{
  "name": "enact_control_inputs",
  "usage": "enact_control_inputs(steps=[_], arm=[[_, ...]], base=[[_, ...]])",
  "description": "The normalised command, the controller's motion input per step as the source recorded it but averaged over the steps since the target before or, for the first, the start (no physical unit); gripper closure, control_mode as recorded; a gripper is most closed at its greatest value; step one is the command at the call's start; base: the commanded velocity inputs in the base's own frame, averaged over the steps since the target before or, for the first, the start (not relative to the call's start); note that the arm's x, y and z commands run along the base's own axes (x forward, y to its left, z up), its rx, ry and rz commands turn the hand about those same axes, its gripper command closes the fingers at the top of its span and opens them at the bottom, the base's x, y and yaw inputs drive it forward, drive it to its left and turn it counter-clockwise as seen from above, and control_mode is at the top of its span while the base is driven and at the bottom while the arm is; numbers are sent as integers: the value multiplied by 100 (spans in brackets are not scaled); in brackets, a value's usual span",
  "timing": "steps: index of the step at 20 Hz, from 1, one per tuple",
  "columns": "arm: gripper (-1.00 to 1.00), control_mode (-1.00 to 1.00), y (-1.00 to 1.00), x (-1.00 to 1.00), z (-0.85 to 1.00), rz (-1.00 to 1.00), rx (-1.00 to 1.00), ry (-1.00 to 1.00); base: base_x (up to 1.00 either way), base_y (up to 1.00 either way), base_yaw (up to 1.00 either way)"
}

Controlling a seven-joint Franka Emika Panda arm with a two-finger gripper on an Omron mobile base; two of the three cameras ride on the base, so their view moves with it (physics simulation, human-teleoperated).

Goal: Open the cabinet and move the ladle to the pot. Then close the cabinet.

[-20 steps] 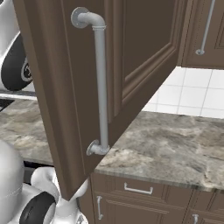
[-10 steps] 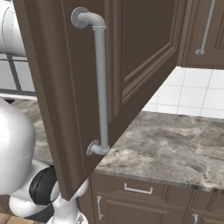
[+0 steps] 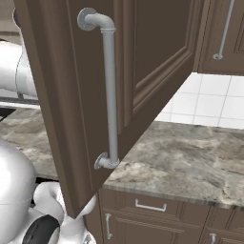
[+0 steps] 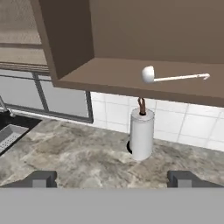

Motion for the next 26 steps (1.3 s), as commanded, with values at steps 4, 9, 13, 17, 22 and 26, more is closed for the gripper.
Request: enact_control_inputs(steps=[4, 9, 13, 17, 22, 26], arm=[[-100, -100, 0, 69, 33, 0, 3, -20], [-100, -100, 0, 98, 61, 0, 4, 5], [-100, -100, 0, 87, 32, 0, 3, 17], [-100, -100, -3, 79, -16, 0, 0, 23], [-100, -100, 0, 69, -30, 0, 0, 21], [-100, -100, -4, 51, -17, 0, 0, -3]], base=[[0, 0, 0], [0, 0, 0], [0, 0, 0], [0, 0, 0], [0, 0, 0], [0, 0, 0]])
